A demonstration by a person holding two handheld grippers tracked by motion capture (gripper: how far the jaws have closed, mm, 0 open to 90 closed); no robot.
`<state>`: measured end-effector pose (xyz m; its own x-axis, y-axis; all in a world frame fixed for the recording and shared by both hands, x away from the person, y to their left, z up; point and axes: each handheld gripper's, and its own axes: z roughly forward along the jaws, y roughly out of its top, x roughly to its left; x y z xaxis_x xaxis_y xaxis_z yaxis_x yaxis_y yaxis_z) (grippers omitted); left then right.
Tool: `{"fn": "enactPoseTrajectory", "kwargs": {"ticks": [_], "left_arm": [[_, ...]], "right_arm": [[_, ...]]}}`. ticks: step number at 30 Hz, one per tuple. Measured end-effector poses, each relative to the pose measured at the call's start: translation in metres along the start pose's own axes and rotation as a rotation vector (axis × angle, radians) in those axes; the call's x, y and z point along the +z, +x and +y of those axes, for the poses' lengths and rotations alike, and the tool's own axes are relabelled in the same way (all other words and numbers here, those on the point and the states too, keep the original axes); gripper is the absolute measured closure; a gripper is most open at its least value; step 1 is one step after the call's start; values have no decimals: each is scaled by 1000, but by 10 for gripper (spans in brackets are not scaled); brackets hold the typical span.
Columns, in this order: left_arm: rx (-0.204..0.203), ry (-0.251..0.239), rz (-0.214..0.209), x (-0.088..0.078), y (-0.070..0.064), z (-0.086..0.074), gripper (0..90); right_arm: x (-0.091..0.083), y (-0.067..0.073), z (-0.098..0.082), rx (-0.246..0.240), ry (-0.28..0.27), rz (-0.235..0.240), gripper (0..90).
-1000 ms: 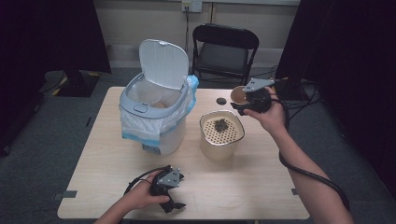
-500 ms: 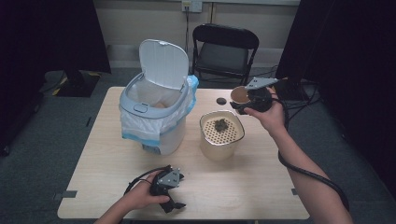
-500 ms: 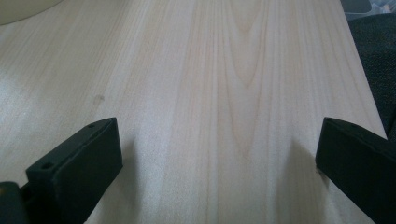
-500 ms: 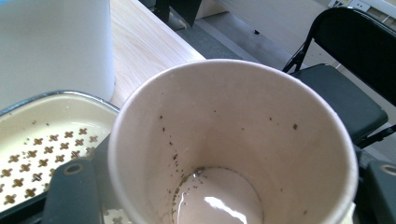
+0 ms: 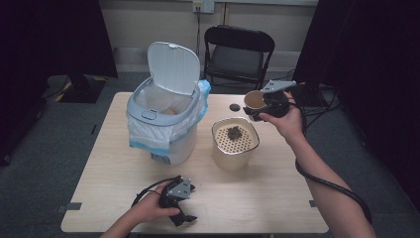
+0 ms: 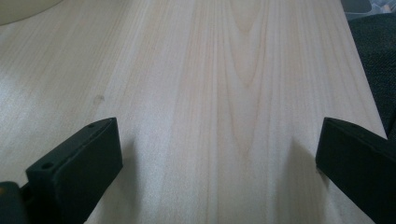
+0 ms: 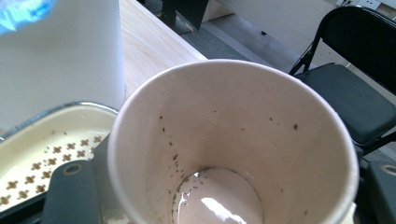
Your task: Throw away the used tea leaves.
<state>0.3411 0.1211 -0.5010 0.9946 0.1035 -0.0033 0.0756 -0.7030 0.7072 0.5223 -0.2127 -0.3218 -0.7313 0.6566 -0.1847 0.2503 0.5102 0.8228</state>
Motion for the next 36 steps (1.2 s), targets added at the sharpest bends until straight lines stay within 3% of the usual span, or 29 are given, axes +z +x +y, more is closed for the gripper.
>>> {"fn": "enactPoseTrajectory", "kwargs": {"ticks": [7,17,36], "left_arm": [[0,-1,0,0,0,0,0],[-1,-5,-3,0,0,0,0],[3,-12,-4,1,0,0,0]], "right_arm": [[-2,5,7,-8,12,12,243],[-6,6,15,23,-6,43,242],[-8,15,45,11,-15,94,242]]}}
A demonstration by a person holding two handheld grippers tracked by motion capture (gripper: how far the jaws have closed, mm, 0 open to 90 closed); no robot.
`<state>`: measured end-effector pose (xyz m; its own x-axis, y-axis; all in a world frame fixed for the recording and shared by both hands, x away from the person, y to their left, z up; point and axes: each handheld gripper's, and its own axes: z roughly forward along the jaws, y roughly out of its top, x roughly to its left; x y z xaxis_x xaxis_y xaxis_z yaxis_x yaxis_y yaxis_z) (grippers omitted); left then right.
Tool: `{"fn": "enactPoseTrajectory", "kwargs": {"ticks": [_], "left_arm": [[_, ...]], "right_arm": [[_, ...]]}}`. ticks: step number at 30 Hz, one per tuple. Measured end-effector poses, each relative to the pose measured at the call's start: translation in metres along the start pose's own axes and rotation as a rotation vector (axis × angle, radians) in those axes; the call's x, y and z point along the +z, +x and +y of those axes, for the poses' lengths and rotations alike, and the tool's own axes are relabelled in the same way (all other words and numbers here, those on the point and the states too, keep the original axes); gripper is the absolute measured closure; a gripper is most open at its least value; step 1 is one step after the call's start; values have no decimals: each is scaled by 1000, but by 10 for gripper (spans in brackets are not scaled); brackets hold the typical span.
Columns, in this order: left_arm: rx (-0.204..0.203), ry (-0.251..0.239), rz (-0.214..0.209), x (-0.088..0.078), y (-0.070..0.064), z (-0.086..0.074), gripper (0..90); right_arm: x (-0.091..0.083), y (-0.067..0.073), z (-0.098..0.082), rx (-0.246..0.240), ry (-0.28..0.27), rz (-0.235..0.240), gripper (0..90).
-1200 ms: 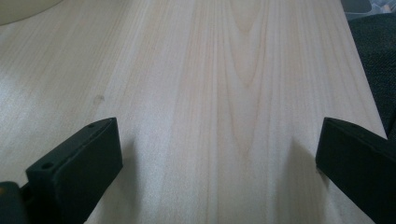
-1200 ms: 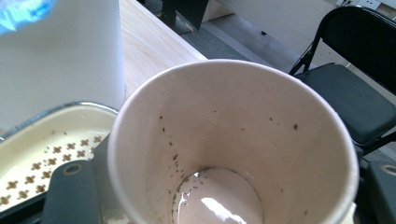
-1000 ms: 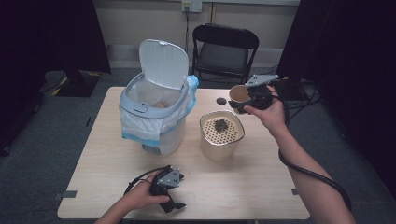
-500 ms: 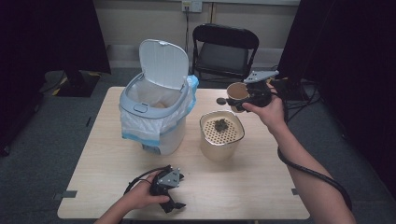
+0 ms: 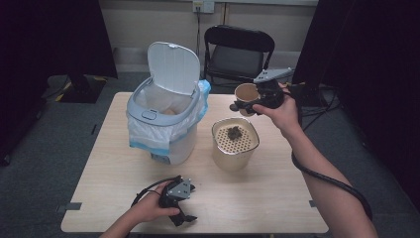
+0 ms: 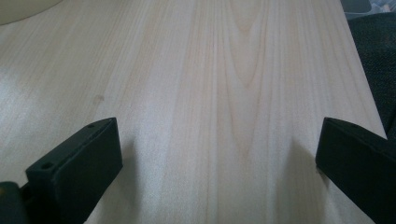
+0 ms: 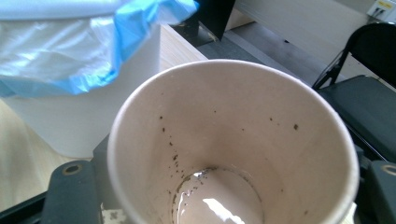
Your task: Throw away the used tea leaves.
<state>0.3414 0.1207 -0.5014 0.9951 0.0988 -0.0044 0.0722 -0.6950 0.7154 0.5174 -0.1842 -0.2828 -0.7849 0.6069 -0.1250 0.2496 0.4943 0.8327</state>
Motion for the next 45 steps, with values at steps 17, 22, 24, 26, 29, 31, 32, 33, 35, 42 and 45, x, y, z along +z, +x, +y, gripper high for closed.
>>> {"fn": "enactPoseTrajectory", "kwargs": {"ticks": [17,22,24,26,29,31,32,33,35,42,45], "left_arm": [[2,2,1,0,0,0,0],[4,4,2,0,0,0,0],[-1,4,-1,0,0,0,0],[9,2,10,-1,0,0,0],[2,2,1,0,0,0,0],[2,2,0,0,0,0,0],[4,3,2,0,0,0,0],[-1,4,0,0,0,0,0],[-5,16,4,-1,0,0,0],[-14,15,-8,-1,-1,0,0],[-12,17,-10,-1,-1,0,0]], "right_arm": [[-2,7,29,-27,7,49,241],[-1,9,35,-31,14,64,240],[-1,11,37,-39,14,70,240],[-1,11,40,-42,16,78,240],[-2,11,44,-41,15,84,239],[-3,12,47,-42,17,87,240],[-4,12,49,-45,17,86,240],[-5,12,51,-45,18,90,240],[-5,13,53,-50,16,90,240],[-7,14,61,-45,3,107,240],[-7,15,63,-45,4,112,240]]}}
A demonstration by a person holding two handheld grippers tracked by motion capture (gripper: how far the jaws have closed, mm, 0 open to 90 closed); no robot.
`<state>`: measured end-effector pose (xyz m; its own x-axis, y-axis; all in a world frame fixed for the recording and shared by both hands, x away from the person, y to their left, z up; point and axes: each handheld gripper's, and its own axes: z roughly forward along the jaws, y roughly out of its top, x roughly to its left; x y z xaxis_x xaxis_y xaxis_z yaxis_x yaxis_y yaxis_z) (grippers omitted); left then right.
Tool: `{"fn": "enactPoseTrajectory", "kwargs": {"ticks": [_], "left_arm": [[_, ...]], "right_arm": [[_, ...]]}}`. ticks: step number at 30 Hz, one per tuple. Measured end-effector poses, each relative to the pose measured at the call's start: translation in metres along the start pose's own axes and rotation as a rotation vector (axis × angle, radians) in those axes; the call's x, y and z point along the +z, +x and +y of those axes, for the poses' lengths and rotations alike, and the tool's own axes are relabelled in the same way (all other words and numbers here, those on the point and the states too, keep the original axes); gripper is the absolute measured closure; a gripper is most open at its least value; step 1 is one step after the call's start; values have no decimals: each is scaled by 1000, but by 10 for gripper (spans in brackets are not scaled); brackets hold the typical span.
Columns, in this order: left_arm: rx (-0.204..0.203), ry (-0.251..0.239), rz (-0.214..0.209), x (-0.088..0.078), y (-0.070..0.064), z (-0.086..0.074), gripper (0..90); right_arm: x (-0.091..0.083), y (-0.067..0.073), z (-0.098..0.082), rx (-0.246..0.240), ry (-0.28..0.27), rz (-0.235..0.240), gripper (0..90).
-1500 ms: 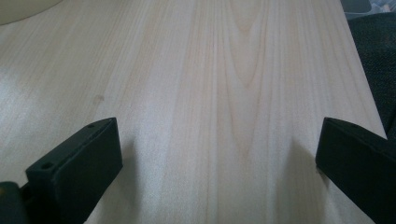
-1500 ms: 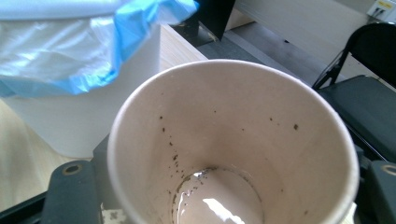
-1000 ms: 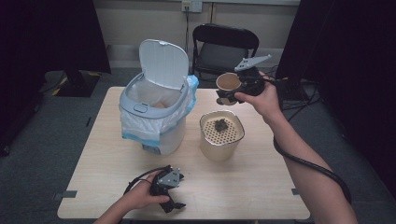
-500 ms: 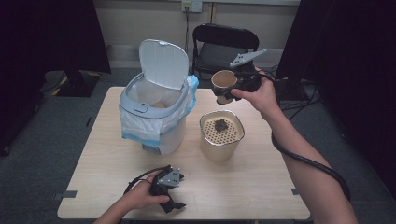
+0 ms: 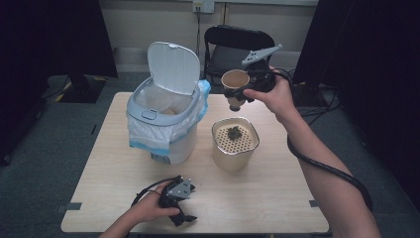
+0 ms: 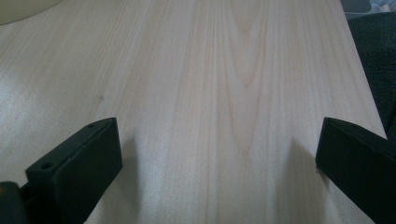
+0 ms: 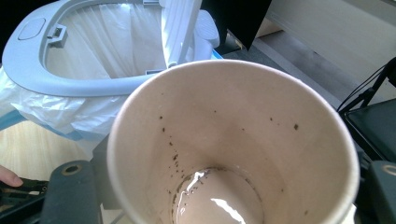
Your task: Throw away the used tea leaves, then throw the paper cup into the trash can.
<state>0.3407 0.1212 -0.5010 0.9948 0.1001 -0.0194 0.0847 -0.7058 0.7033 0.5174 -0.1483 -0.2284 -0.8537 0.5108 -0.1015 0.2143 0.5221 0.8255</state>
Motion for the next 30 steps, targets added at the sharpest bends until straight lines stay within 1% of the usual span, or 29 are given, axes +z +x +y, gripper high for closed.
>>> {"fn": "enactPoseTrajectory", "kwargs": {"ticks": [3,8,16,17,21,22,23,24,27,29,30], "left_arm": [[0,-1,5,0,0,0,0],[1,0,1,0,0,0,0],[-2,-2,3,0,0,0,0],[1,-9,-1,1,0,0,0],[-1,-1,2,0,0,0,0],[3,-12,0,1,0,0,0],[1,-13,-2,1,0,0,0],[0,1,1,0,0,0,0],[0,0,2,0,0,0,0],[1,-11,-1,1,0,0,0],[-1,0,2,0,0,0,0]], "right_arm": [[0,1,2,-3,-1,6,240],[2,3,6,-6,-3,12,241],[3,5,17,-12,-13,27,241],[3,5,18,-11,-14,31,240],[3,6,22,-13,-17,34,240],[4,6,23,-14,-19,37,240],[4,6,24,-14,-19,36,240],[4,7,24,-15,-19,38,240],[4,7,28,-16,-13,41,240],[4,7,30,-19,-13,43,240],[4,7,31,-17,-14,43,240]]}}
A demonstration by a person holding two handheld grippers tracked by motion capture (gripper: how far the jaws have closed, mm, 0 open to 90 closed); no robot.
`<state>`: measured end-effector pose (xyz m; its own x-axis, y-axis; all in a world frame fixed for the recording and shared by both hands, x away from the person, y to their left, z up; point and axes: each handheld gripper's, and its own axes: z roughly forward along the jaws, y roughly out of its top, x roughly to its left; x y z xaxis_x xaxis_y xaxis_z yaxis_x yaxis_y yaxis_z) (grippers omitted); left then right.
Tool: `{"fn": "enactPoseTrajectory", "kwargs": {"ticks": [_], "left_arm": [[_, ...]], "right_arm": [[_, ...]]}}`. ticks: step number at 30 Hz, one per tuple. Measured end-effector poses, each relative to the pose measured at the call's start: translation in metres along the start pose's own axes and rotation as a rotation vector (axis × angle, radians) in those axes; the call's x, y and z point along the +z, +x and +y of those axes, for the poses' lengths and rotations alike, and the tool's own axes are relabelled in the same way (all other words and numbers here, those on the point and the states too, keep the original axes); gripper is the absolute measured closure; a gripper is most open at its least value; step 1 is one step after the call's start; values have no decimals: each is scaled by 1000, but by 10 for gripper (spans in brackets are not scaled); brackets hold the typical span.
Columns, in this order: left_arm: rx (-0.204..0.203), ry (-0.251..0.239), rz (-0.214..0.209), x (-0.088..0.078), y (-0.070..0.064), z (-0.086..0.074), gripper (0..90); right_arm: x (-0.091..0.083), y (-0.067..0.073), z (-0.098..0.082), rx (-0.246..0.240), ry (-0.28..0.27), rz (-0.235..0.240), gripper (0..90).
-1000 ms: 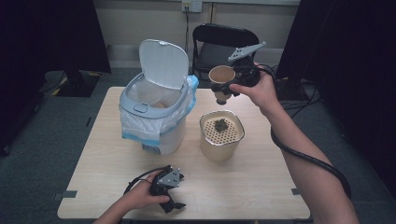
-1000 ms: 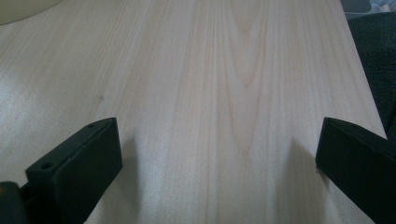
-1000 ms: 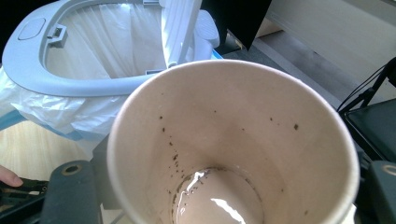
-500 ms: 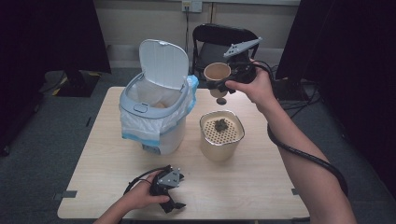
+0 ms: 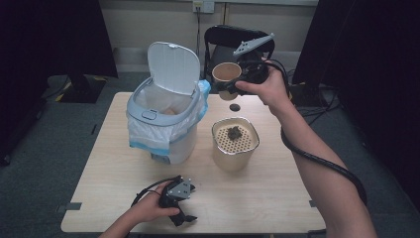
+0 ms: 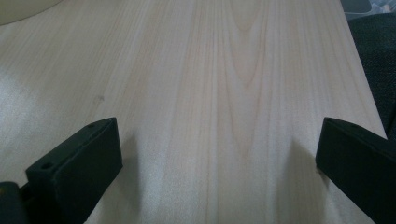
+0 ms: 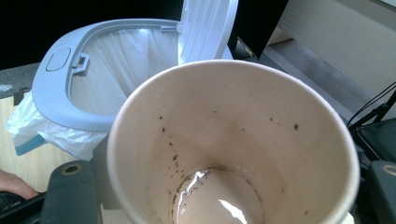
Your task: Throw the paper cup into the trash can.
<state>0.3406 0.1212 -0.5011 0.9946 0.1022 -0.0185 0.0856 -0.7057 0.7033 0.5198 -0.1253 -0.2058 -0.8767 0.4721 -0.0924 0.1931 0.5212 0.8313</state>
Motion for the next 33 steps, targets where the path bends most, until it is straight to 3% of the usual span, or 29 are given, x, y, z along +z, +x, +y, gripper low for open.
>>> {"fn": "enactPoseTrajectory", "kwargs": {"ticks": [33], "left_arm": [[5,-15,-4,1,0,0,0]], "right_arm": [[23,29,52,-36,-36,80,239]]}}
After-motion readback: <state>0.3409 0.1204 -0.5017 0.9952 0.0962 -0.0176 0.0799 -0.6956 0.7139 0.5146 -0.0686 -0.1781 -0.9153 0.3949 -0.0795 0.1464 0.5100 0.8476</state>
